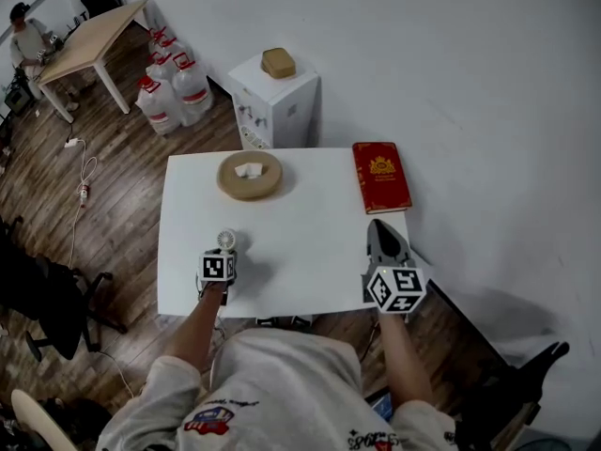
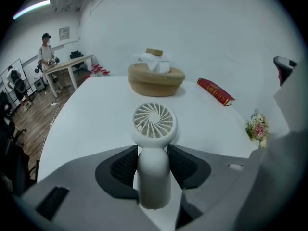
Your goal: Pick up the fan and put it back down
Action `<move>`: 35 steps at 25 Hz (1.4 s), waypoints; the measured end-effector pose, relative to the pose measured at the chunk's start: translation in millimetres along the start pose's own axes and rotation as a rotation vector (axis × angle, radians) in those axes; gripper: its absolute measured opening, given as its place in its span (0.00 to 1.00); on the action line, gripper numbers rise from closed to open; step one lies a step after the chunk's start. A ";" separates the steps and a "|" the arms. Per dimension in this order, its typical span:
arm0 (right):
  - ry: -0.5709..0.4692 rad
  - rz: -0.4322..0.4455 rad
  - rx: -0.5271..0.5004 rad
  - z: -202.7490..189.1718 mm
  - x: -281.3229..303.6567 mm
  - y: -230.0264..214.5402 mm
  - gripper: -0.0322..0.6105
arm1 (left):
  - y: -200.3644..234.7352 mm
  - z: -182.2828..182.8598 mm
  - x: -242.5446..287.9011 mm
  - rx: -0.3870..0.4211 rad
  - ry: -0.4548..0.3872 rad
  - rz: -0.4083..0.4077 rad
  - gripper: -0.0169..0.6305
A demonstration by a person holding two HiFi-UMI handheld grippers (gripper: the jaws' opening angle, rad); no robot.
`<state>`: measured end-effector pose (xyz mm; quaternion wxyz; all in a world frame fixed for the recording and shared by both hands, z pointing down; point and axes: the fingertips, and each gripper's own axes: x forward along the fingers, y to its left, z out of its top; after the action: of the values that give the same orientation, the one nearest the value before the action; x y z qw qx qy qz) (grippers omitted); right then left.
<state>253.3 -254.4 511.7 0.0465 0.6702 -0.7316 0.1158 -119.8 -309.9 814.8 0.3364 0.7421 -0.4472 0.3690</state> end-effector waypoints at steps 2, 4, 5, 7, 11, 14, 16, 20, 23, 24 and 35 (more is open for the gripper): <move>0.001 -0.006 -0.001 0.4 -1.6 -1.4 0.04 | 4.6 -11.7 6.1 -0.033 0.034 0.010 0.32; 0.003 -0.012 0.000 0.8 -2.8 -3.1 0.04 | 8.5 -21.3 11.0 -0.040 0.059 0.022 0.32; 0.003 -0.014 -0.001 0.8 -3.2 -4.1 0.04 | 10.4 -25.6 13.3 -0.036 0.068 0.029 0.32; 0.004 -0.016 -0.001 0.4 -4.1 -6.0 0.04 | 10.8 -30.5 13.3 -0.028 0.075 0.039 0.32; 0.008 -0.019 0.002 -0.5 -5.6 -6.9 0.04 | 10.8 1.1 5.2 0.070 -0.049 0.081 0.32; 0.008 -0.014 0.008 -2.3 -3.4 -5.2 0.04 | 7.3 -1.0 10.0 0.086 -0.043 0.069 0.32; 0.009 -0.009 0.011 -2.8 -2.2 -4.1 0.04 | 6.5 -14.7 14.3 0.059 0.004 0.053 0.32; 0.016 0.003 0.017 -5.5 -0.8 -0.1 0.04 | 2.6 -31.2 6.1 -0.004 0.048 0.019 0.40; 0.022 0.023 0.013 -7.7 2.1 4.9 0.04 | 1.9 -27.3 -6.7 -0.035 0.012 -0.015 0.40; 0.024 0.031 0.012 -8.5 3.8 6.6 0.04 | 2.3 -23.5 -11.7 -0.042 -0.004 -0.029 0.41; 0.037 0.155 -0.015 -7.7 38.6 54.4 0.04 | 30.0 72.9 -106.0 -0.035 -0.356 -0.005 0.11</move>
<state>195.0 -286.0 522.0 0.0560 0.6090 -0.7811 0.1258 -163.9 -337.6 693.4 0.2659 0.7907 -0.5042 0.2233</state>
